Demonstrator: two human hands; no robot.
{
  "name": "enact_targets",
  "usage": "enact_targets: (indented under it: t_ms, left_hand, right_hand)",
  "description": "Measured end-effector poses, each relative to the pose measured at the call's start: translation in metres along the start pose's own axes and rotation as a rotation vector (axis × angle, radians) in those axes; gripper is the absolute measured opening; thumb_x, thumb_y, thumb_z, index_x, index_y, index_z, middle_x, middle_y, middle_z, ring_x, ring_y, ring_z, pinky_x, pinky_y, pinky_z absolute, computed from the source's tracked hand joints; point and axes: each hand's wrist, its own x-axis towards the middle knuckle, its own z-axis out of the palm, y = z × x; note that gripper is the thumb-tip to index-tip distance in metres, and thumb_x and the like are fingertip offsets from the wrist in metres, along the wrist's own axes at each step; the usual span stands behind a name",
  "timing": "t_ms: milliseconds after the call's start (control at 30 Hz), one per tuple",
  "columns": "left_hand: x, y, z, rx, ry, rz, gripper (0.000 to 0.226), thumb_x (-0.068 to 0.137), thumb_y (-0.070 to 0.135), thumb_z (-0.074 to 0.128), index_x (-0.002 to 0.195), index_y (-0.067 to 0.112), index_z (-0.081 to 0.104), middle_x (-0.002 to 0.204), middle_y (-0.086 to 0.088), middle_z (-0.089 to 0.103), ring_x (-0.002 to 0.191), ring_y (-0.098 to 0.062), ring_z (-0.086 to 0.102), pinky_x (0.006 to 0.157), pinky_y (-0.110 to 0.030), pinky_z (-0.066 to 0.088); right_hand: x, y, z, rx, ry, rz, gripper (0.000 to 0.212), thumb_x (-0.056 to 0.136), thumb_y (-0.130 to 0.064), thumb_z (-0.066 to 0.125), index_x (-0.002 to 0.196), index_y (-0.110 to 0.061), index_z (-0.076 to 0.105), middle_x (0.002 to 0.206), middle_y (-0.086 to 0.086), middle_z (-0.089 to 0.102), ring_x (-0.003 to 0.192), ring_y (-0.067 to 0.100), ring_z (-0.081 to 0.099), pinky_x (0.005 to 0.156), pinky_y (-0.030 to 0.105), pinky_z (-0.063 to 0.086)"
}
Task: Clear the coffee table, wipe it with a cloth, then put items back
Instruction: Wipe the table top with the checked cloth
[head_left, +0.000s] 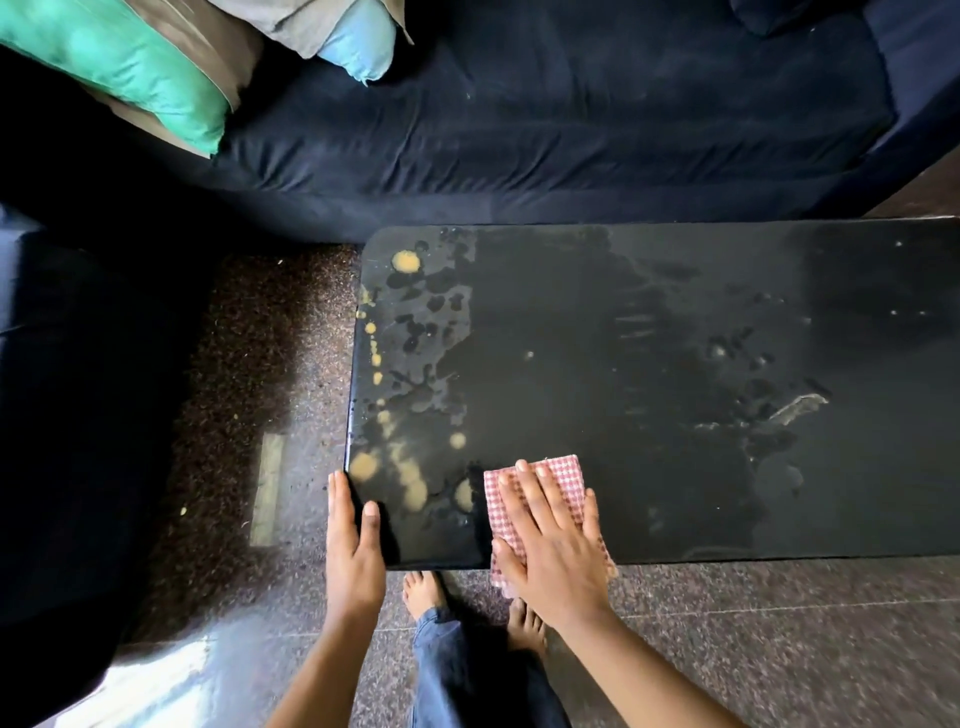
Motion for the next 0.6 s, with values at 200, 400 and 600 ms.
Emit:
enact_targets:
  t_ms: [200, 400, 600]
  left_hand:
    - [0.001, -0.007, -0.001, 0.005, -0.112, 0.033, 0.076, 0.086, 0.05, 0.034, 0.15, 0.03, 0.001, 0.153, 0.023, -0.007, 0.141, 0.007, -0.009, 0.115, -0.022, -0.006]
    - [0.002, -0.009, -0.002, -0.004, -0.139, 0.031, 0.076, 0.086, 0.045, 0.036, 0.151, 0.027, -0.001, 0.152, 0.022, -0.009, 0.142, 0.004, -0.012, 0.118, -0.028, -0.008]
    - [0.005, -0.005, -0.008, -0.021, -0.234, -0.004, 0.078, 0.085, 0.047, 0.035, 0.15, 0.029, -0.006, 0.152, 0.023, -0.015, 0.138, 0.009, -0.02, 0.116, -0.027, -0.013]
  right_hand:
    - [0.003, -0.022, -0.001, 0.033, -0.014, 0.145, 0.07, 0.086, -0.05, 0.037, 0.149, -0.022, 0.026, 0.157, 0.002, 0.021, 0.144, 0.023, 0.02, 0.106, 0.063, 0.025]
    - [0.007, -0.031, -0.001, -0.002, -0.031, 0.005, 0.07, 0.088, -0.054, 0.035, 0.149, -0.022, 0.026, 0.158, 0.001, 0.02, 0.144, 0.022, 0.022, 0.105, 0.061, 0.031]
    - [0.001, -0.048, -0.007, 0.075, -0.063, 0.251, 0.069, 0.084, -0.043, 0.038, 0.147, -0.018, 0.031, 0.156, 0.001, 0.025, 0.143, 0.021, 0.025, 0.1, 0.061, 0.033]
